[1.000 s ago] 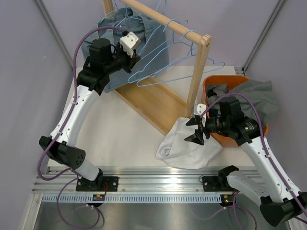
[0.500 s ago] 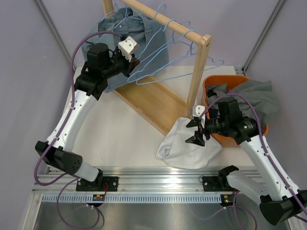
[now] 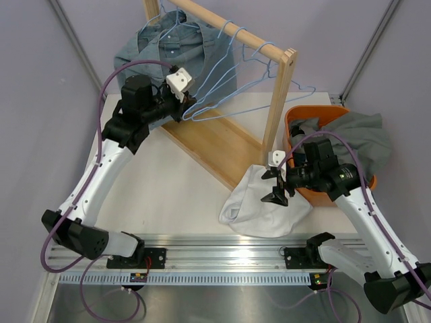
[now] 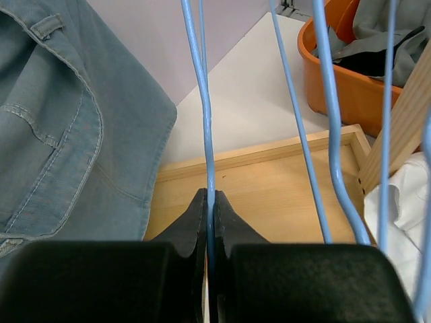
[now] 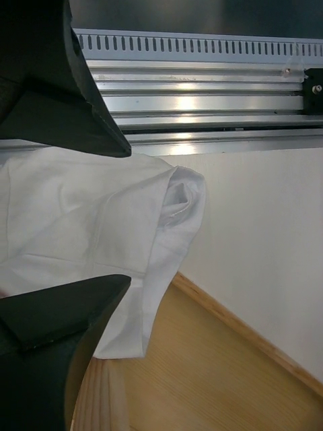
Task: Remove the skirt from the hanger
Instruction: Place the hanger at the clothesline.
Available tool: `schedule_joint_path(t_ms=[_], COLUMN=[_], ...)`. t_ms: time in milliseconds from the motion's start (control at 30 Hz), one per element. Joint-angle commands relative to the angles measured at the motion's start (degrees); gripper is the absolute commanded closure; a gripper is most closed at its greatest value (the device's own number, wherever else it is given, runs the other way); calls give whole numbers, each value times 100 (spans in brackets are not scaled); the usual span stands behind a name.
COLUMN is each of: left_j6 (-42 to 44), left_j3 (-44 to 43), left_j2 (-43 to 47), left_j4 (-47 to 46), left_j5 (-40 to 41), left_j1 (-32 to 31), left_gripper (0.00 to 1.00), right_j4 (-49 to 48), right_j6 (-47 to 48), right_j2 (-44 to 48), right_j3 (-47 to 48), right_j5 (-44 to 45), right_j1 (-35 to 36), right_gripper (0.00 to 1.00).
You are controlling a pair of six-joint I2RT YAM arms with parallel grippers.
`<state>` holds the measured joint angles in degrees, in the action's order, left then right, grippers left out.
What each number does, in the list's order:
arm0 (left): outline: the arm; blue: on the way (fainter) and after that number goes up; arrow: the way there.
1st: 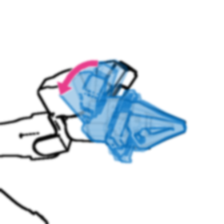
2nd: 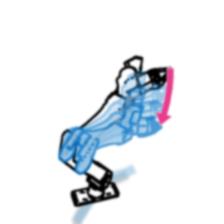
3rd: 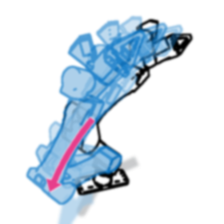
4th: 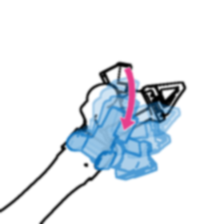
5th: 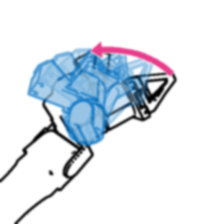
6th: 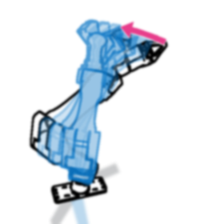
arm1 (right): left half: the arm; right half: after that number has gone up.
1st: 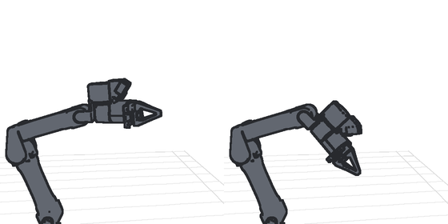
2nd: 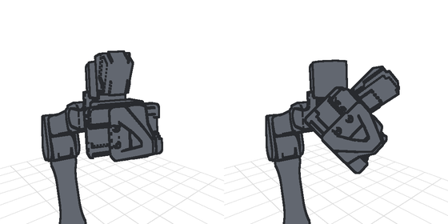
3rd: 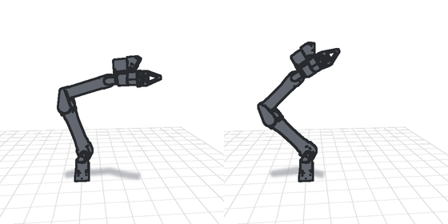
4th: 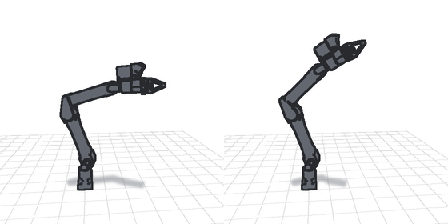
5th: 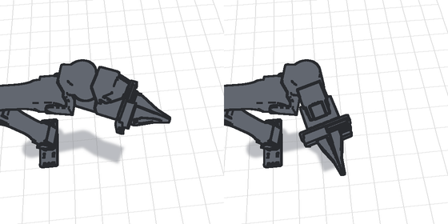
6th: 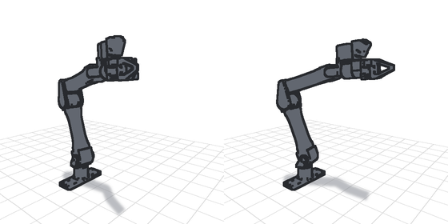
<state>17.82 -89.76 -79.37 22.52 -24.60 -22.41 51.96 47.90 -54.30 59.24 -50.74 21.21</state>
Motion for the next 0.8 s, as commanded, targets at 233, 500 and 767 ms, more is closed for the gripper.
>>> schedule_joint_path(t_ms=[233,500,767], left_j6=[-200,-112,-552], left_j3=[608,1239,2470], left_j2=[589,1133,2267], left_j4=[-863,-943,-794], left_j5=[288,1474,2651], left_j1=[-26,70,255], left_gripper=[40,1,1], right_j4=[701,860,-132], right_j6=[2391,2654,2356], right_j2=[-282,-845,-1038], right_j3=[-484,-378,-861], right_j5=[-358,432,1900], right_j1=[5,427,1358], right_gripper=[1,1,0])
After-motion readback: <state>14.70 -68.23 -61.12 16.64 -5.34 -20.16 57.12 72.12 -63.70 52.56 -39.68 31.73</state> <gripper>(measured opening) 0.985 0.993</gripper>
